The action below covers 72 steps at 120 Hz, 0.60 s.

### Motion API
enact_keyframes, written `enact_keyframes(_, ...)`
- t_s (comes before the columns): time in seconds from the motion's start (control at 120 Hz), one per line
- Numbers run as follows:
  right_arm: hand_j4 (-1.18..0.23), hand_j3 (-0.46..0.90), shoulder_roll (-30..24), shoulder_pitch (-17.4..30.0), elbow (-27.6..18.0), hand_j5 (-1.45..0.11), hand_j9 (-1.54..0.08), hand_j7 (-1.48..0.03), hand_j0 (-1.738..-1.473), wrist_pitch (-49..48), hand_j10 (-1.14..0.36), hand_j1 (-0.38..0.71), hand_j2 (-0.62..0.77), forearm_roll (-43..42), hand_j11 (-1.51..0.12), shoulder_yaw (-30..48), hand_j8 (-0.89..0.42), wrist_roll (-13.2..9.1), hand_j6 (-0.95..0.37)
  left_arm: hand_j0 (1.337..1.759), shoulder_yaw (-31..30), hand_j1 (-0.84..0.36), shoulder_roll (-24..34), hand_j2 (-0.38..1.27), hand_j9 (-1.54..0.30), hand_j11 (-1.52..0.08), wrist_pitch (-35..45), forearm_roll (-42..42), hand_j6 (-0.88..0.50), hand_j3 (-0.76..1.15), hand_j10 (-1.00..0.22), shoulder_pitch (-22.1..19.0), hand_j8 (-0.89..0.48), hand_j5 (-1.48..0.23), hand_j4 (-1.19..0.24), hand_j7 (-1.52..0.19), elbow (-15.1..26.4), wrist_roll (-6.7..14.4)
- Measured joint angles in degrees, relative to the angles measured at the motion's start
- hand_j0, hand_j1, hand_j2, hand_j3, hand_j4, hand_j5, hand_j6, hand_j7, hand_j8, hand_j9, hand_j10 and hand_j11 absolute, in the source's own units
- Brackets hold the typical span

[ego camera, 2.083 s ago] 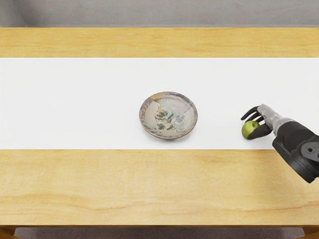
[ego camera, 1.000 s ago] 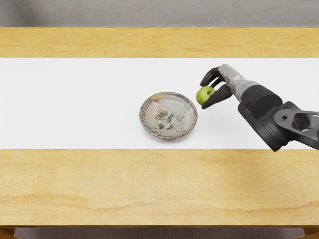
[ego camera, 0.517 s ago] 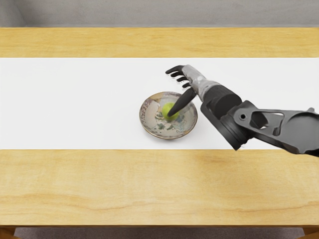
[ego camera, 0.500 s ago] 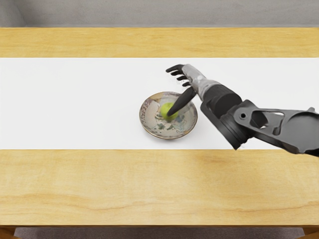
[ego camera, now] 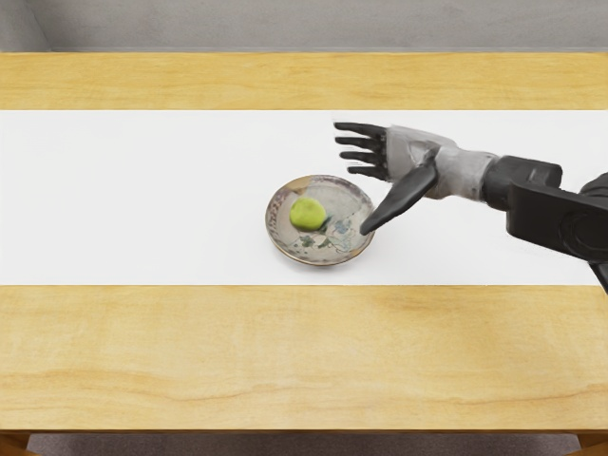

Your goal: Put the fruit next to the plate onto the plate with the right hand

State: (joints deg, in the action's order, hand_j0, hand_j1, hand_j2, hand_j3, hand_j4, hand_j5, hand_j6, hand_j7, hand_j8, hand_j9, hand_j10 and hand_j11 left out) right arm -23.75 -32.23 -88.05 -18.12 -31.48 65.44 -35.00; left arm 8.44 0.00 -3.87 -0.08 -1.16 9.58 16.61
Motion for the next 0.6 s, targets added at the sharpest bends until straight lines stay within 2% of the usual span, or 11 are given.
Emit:
enact_keyframes(0.108,-0.01,0.0,-2.5,4.3,4.1,-0.02,-0.02,-0.02,-1.658,-10.9,-0.01,-0.34,0.01,9.8,-0.02,7.1,-0.01,0.0,-0.01,1.658,0.0,0.34,0.0,0.0,-0.01,-0.01,0.0,0.0,-0.01,0.0,-0.01,0.0,-0.01,-0.01,-0.01,-0.01,0.0,0.0)
enact_keyframes(0.283,-0.01,0.0,-4.9,8.9,10.2,-0.01,-0.01,-0.01,-1.658,-15.8,0.0,-0.34,0.0,20.5,-0.01,13.2,0.0,0.0,0.0,1.658,0.0,0.34,0.0,0.0,-0.01,-0.01,0.0,0.0,-0.01,0.0,-0.01,0.0,-0.01,-0.01,-0.01,-0.01,0.0,0.0)
enact_keyframes(0.417,0.0,0.0,-7.3,13.9,11.8,0.0,0.0,0.0,-1.658,-16.6,0.0,-0.35,0.0,25.7,0.0,17.2,0.0,0.0,0.0,1.658,0.0,0.34,0.0,0.0,-0.01,-0.01,0.0,0.0,-0.01,0.0,-0.01,0.0,-0.01,-0.01,-0.01,-0.01,0.0,0.0)
enact_keyframes(0.6,0.0,0.0,-8.4,16.8,12.3,0.0,0.0,0.0,-1.658,-16.8,0.0,-0.35,0.0,27.8,0.0,18.8,0.0,0.0,0.0,1.658,0.0,0.34,0.0,0.0,-0.01,-0.01,0.0,0.0,-0.01,0.0,-0.01,0.0,-0.01,-0.01,-0.01,-0.01,0.0,0.0)
